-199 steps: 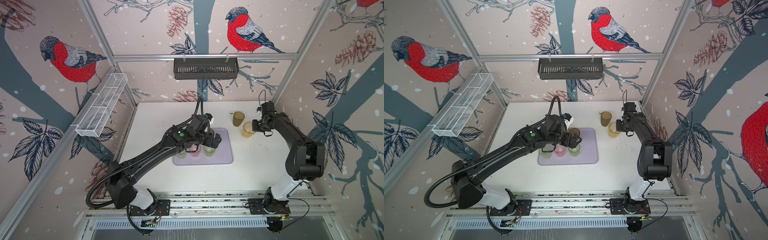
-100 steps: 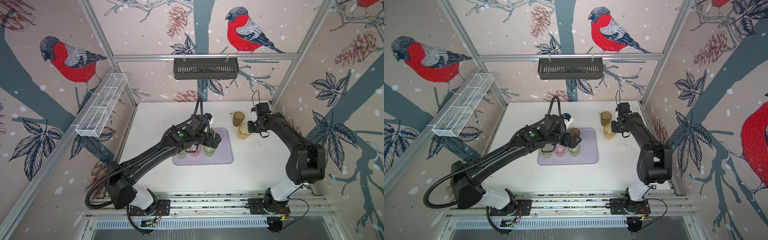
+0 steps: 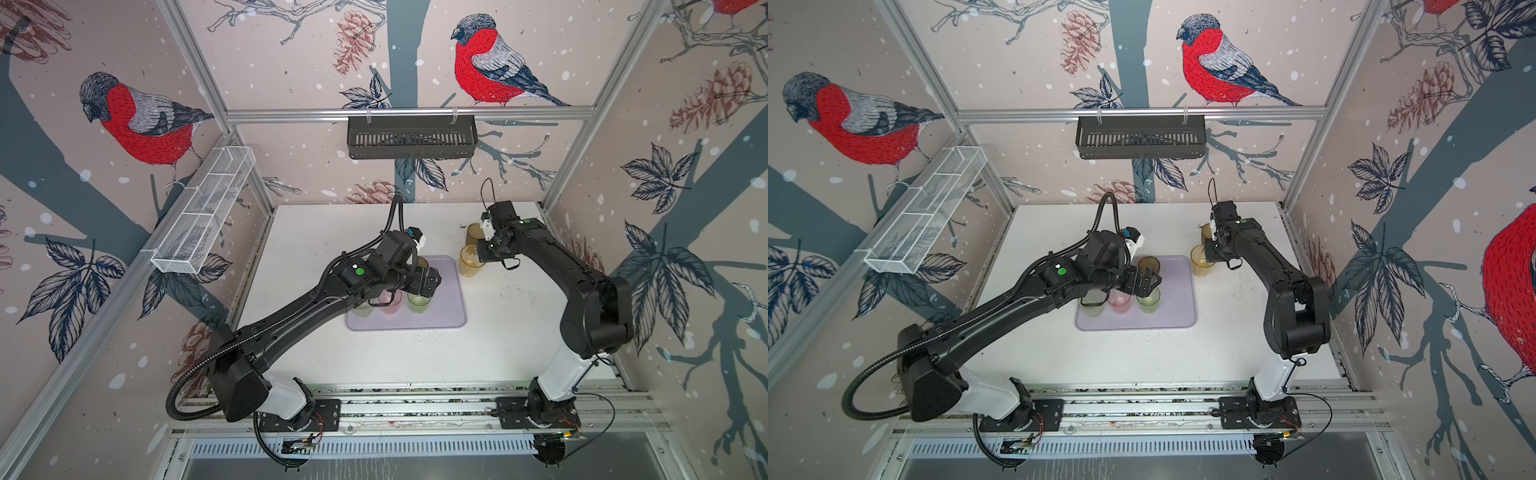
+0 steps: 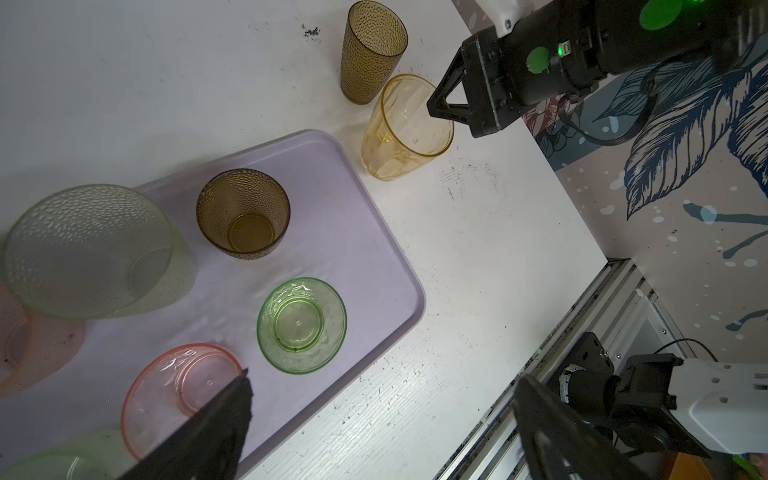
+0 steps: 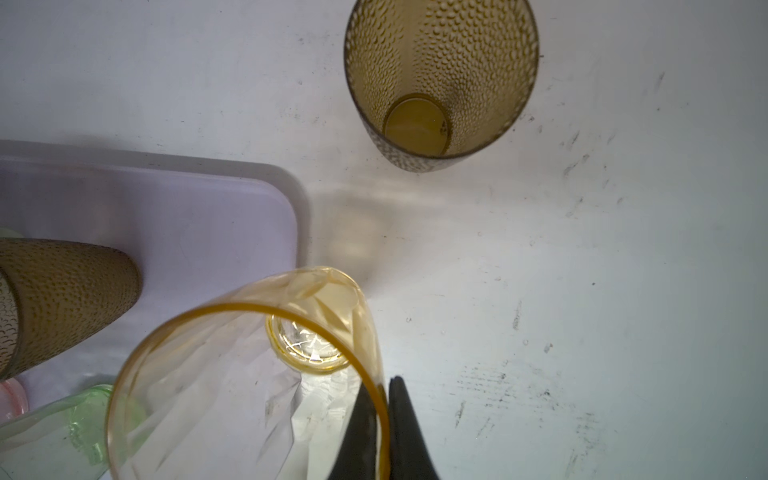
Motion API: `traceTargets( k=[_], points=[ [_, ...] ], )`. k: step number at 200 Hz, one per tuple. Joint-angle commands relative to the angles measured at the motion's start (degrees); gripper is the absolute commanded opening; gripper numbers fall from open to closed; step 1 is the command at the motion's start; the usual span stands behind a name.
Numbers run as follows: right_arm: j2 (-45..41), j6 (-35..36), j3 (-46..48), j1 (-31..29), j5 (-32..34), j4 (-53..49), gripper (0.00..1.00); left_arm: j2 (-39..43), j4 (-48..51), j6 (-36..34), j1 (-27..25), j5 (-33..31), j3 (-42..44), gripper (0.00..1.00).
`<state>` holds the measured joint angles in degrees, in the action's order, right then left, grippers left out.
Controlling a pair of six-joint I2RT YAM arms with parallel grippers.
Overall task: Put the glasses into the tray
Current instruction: 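Lift the yellow cup and carry it over the tray with the right gripper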
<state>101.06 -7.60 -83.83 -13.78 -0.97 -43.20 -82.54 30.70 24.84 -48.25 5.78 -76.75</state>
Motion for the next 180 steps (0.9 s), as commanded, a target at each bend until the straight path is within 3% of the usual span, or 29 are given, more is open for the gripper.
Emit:
traceTargets(
  k=[1,89,180],
  points=[
    [1.10,-1.45,-1.82,-1.09,0.46,0.22,0.03,0.67,-0.55,0.47,-0.09,-1.11,0.39,0.98],
    [7.47,-1.72,-10.23,-3.96,0.99,-1.70,0.03,1.51,-0.80,0.99,-0.18,-1.90,1.45,0.98],
    [10.94,-2.95,-12.06,-6.72,0.79,-1.26,0.03,1.16,-0.99,0.94,-0.15,-2.00,1.34,0.98]
  ],
)
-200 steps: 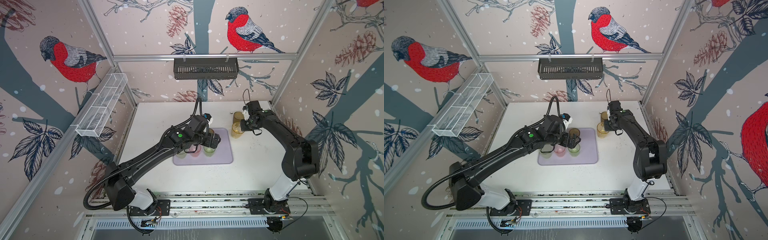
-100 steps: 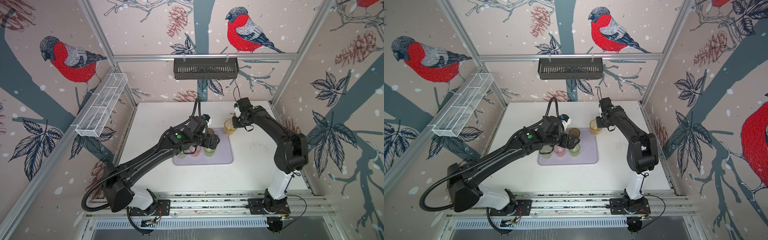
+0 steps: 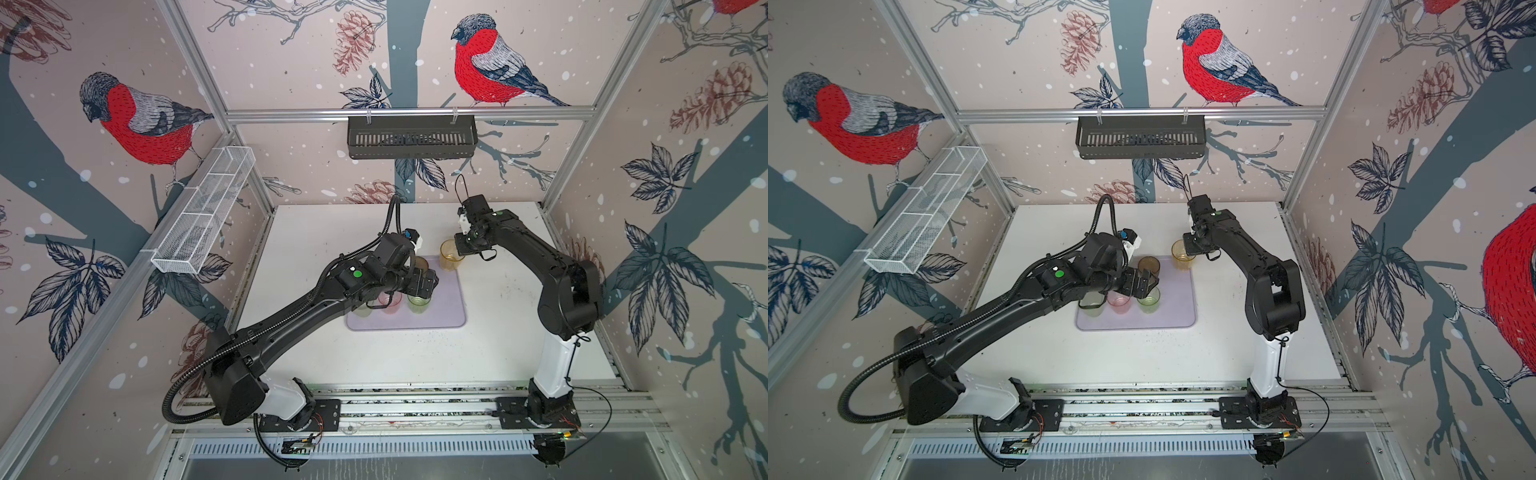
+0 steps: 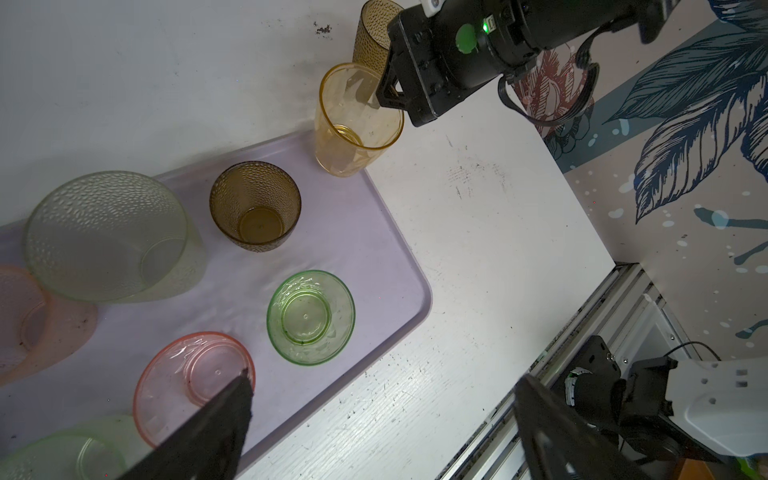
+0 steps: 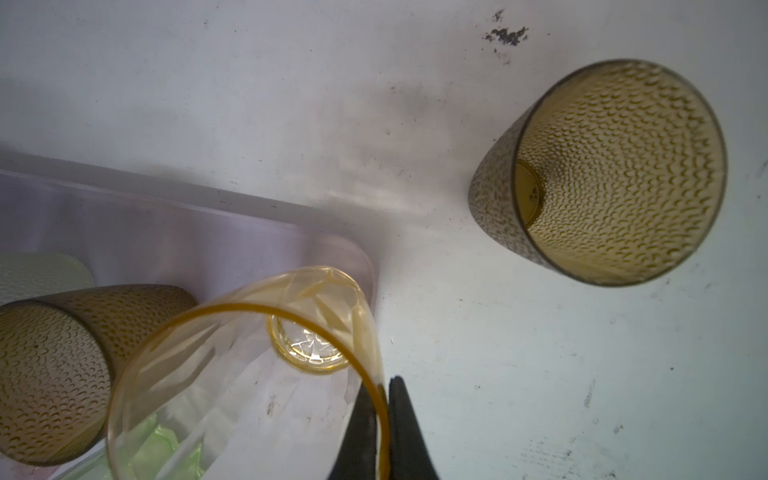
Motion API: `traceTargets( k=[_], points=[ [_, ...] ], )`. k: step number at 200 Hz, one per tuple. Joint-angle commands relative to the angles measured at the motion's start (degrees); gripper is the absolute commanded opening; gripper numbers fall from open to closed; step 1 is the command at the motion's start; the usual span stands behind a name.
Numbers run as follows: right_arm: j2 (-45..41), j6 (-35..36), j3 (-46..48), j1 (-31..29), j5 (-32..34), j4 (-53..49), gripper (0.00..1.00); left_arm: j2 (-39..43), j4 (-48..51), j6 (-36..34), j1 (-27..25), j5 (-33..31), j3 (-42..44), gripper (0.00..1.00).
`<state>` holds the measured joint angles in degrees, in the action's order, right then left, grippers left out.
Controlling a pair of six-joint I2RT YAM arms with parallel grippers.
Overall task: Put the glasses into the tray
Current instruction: 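Lift the yellow cup and carry it over the tray with the right gripper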
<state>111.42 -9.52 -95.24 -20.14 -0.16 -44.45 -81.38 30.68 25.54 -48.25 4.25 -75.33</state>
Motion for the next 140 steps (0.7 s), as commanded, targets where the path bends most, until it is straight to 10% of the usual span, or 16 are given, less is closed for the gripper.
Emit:
traceTargets(
  k=[1,140],
  points=[
    [0.57,-0.98,-0.65,-0.35,-0.01,-0.02,0.03,0.00,-0.97,0.23,-0.12,-0.47,-0.08,0.98],
    [1.91,-1.53,1.00,-2.53,-0.03,1.47,0.03,1.49,-0.75,1.01,-0.13,-1.09,0.88,0.98]
  ],
)
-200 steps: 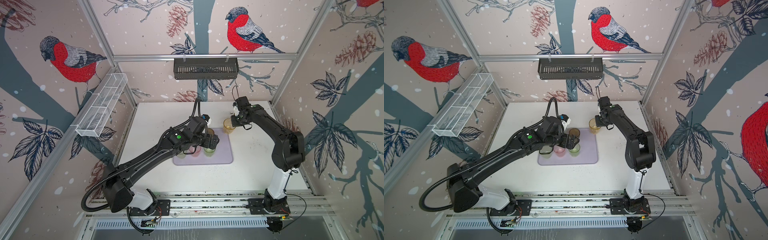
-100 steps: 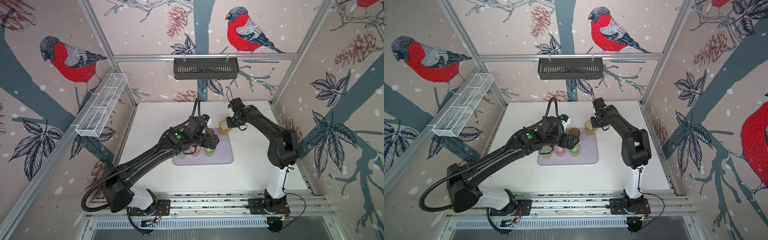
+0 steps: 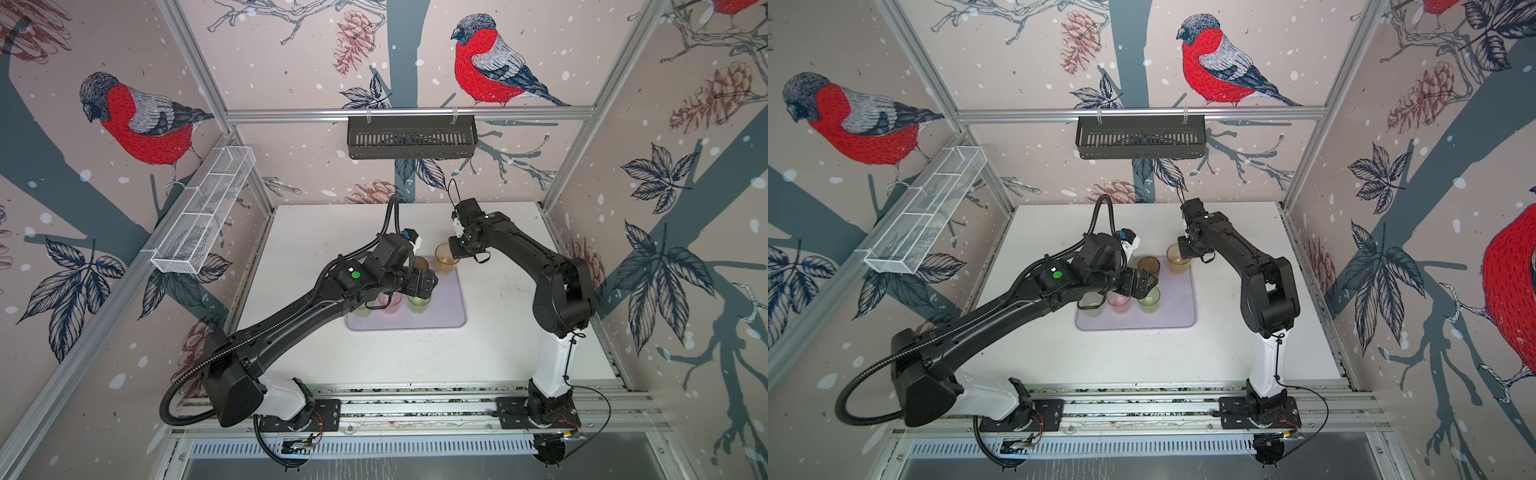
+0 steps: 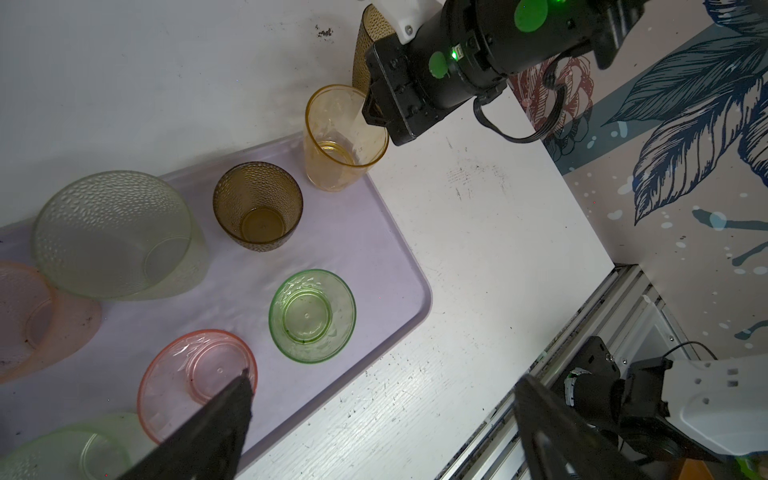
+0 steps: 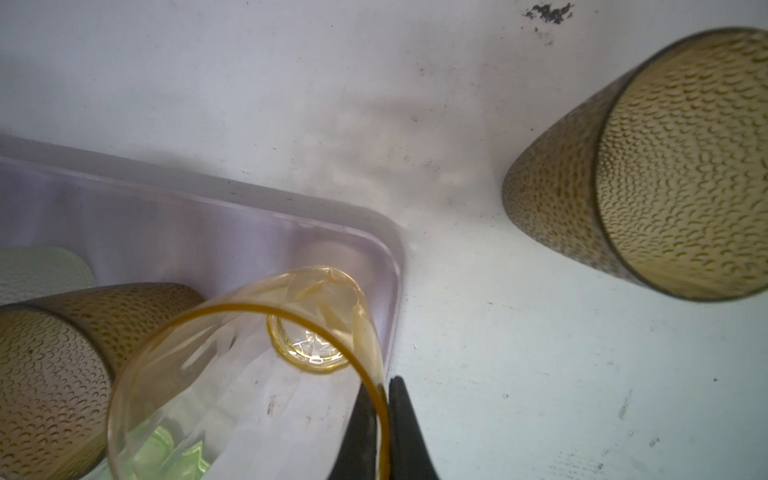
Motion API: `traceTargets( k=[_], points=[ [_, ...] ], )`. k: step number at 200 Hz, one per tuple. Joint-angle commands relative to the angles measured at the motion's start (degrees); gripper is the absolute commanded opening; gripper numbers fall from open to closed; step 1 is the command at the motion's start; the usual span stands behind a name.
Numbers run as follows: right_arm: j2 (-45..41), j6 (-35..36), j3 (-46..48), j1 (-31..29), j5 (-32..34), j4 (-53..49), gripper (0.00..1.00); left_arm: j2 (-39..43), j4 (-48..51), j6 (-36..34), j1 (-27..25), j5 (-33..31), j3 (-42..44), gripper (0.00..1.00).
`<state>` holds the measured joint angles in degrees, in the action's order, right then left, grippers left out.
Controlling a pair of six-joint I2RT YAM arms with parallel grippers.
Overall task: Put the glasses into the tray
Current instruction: 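Lift the yellow cup and carry it over the tray with the right gripper, then lower the yellow cup onto the tray beside the dark amber cup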
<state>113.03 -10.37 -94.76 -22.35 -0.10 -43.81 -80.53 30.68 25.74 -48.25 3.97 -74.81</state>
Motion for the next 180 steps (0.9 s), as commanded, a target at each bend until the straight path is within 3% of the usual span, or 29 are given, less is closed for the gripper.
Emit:
traceTargets(
  k=[1,180],
  points=[
    [0.32,-0.69,0.53,-0.41,-0.09,0.83,0.03,0.64,-0.73,0.90,-0.11,-0.85,0.40,0.98],
    [1.23,-0.61,1.35,-1.19,0.14,1.41,0.03,1.52,-0.40,1.21,-0.17,-1.51,0.88,0.98]
  ],
)
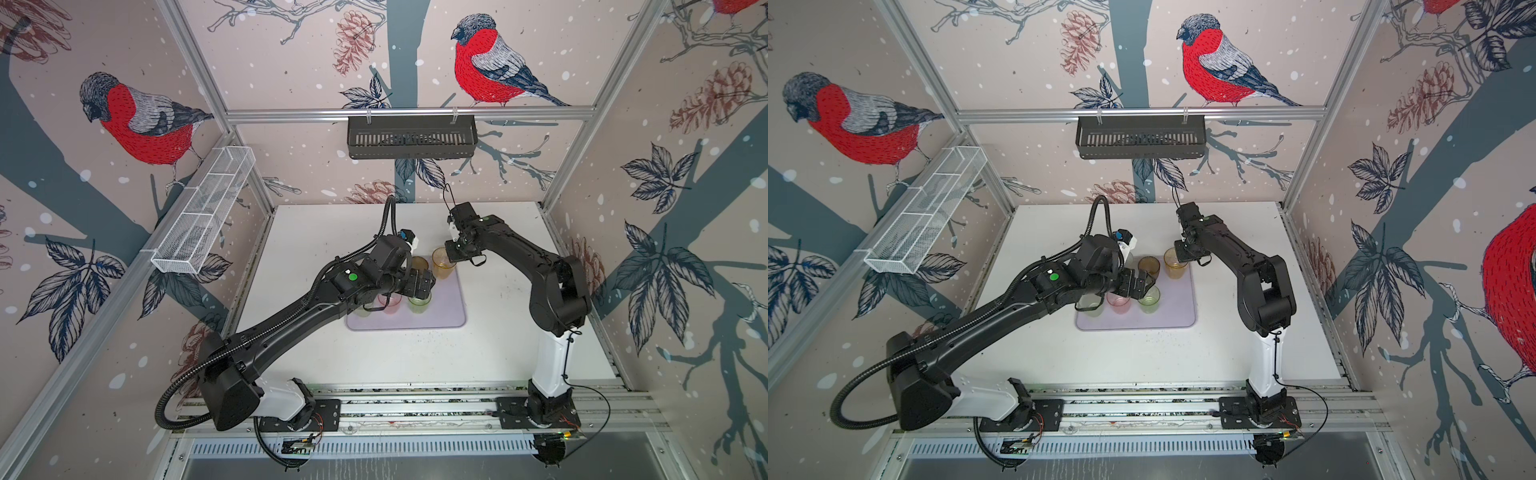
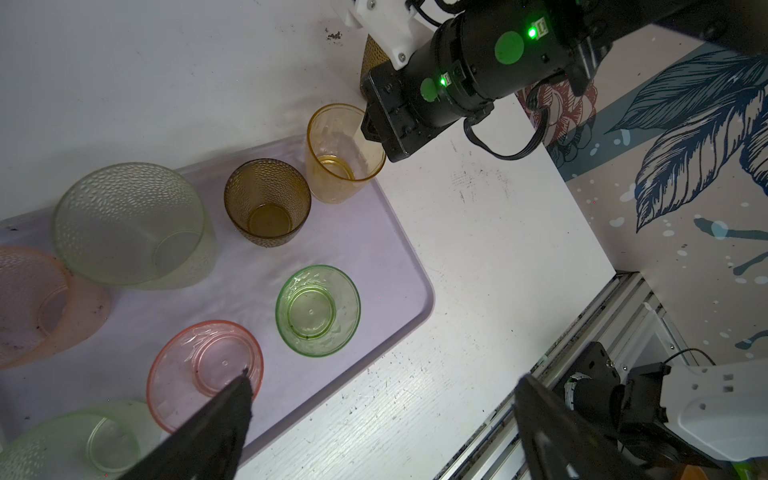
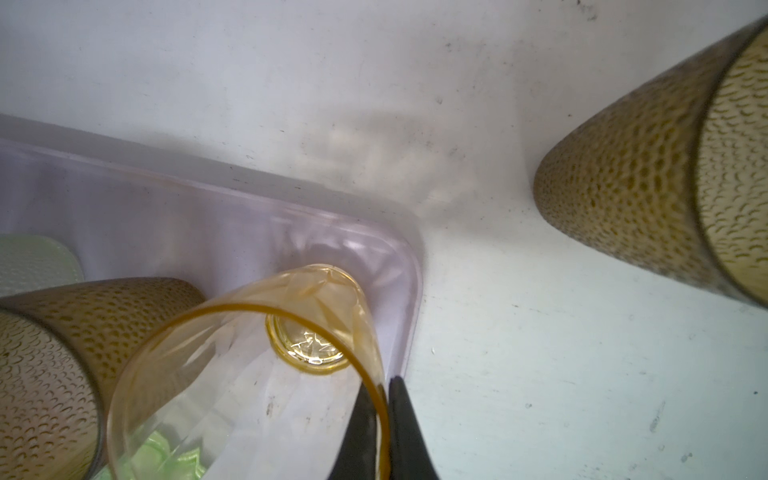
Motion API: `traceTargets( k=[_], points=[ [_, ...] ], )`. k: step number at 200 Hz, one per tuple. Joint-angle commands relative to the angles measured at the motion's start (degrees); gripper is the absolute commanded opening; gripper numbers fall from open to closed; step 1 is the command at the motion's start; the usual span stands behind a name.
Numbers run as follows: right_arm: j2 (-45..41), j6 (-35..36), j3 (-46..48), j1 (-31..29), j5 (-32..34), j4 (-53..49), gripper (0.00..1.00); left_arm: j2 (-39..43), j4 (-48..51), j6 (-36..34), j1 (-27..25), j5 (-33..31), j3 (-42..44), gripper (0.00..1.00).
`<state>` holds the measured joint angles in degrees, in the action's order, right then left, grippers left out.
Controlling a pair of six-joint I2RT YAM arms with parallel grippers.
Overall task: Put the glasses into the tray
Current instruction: 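Lower the yellow cup onto the tray beside the dark amber cup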
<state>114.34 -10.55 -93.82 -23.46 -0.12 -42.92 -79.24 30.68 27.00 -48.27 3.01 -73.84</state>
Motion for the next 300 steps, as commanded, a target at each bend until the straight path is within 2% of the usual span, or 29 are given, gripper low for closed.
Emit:
traceTargets(
  k=[1,300],
  points=[
    [-0.09,-0.44,0.40,-0.09,0.14,0.53,0.03,0.23,-0.38,-0.09,-0.11,-0.54,-0.08,0.98],
    [-1.53,-0.97,1.27,-0.60,1.16,0.67,0.12,0.49,-0.62,-0.27,-0.07,-0.28,-0.05,0.98]
  ],
)
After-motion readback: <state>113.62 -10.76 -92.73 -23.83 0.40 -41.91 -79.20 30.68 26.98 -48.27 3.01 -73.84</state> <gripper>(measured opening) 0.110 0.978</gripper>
